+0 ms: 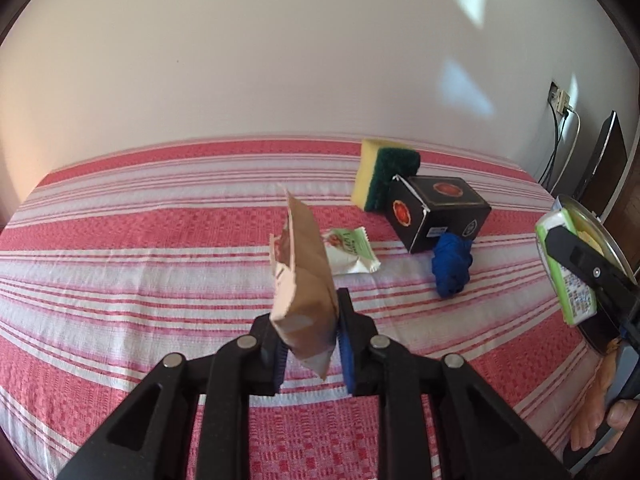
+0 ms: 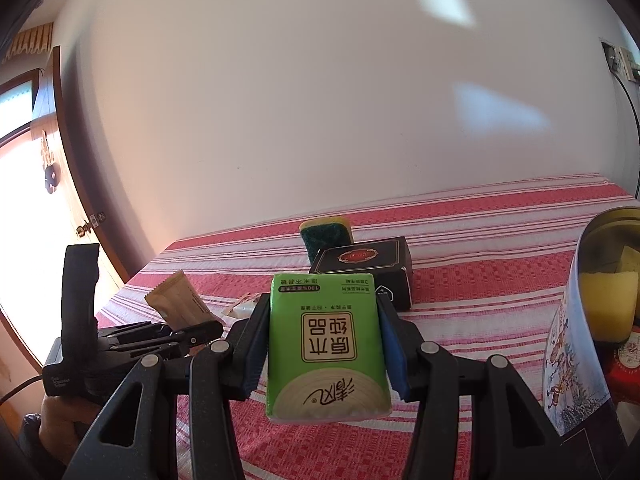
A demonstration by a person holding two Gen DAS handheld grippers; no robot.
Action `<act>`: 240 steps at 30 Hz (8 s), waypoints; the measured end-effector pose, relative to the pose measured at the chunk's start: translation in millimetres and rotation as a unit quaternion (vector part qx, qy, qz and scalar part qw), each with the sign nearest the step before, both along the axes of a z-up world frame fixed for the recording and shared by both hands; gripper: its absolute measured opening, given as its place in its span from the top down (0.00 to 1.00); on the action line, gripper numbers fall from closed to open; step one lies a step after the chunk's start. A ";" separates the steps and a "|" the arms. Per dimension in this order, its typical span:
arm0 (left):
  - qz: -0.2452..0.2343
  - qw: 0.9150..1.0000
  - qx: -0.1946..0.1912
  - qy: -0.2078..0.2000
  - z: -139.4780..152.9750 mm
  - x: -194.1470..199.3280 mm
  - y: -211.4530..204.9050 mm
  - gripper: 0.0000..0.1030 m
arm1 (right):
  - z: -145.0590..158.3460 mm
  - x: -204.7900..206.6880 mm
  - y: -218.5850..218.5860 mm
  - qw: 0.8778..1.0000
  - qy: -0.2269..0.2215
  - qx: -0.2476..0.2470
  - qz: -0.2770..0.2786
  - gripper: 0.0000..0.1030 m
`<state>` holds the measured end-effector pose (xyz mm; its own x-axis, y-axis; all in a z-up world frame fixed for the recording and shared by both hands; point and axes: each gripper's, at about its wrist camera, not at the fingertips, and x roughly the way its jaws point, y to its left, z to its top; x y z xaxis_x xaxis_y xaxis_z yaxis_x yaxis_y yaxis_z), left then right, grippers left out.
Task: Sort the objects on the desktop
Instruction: 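Lift the tissue pack and beige packet and carry both toward the tin, then open both grippers over the tin to drop the tissue pack and packet, then withdraw both grippers from the tin back over the table objects, then grasp the blue knit ball with the right gripper, then grasp the white-pink snack packet with the left gripper while the right gripper lifts the blue ball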
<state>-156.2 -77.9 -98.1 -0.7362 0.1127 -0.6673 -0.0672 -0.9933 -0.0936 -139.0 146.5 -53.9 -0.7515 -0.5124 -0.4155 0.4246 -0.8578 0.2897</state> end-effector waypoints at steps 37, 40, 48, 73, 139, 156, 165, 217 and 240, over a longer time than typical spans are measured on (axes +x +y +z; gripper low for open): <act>-0.069 0.975 -0.005 0.210 45.3 63.8 85.5 0.81 | 27.2 83.2 51.6 0.947 0.201 0.048 -0.247 0.49; -0.077 0.974 -0.003 0.212 45.7 65.2 95.0 0.81 | 27.1 89.7 70.8 0.942 0.203 0.044 -0.265 0.49; -0.121 0.969 0.000 0.214 50.0 66.7 132.8 0.81 | 29.6 104.9 105.8 0.918 0.215 0.067 -0.326 0.49; -0.255 0.937 -0.057 0.230 59.4 61.4 286.5 0.81 | 26.1 88.2 196.3 0.884 0.155 0.096 -0.431 0.49; 0.047 0.978 -0.028 0.204 55.2 35.1 52.9 0.06 | 29.9 86.7 83.5 0.939 0.179 0.036 -0.292 0.04; 0.132 0.987 0.017 0.090 35.1 -5.2 -55.7 0.06 | 13.0 31.8 -42.4 0.978 0.093 0.133 -0.130 0.04; 0.152 0.987 0.049 0.023 17.9 -17.7 -96.0 0.06 | -14.6 -31.6 -81.1 0.979 -0.047 0.173 -0.095 0.28; -0.043 0.997 -0.011 0.060 27.6 -22.9 13.0 0.82 | -1.8 -11.2 -36.7 0.993 -0.005 0.057 -0.104 0.58; -0.012 0.984 -0.039 0.173 44.6 9.4 34.8 0.82 | 18.0 26.9 -16.9 0.977 0.099 0.069 -0.175 0.58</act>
<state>-146.8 -43.1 -53.5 -0.9183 0.0918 -0.3851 -0.1060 -0.9942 0.0158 -112.1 129.6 -36.0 -0.9430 -0.1595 -0.2921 0.1347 -0.9855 0.1032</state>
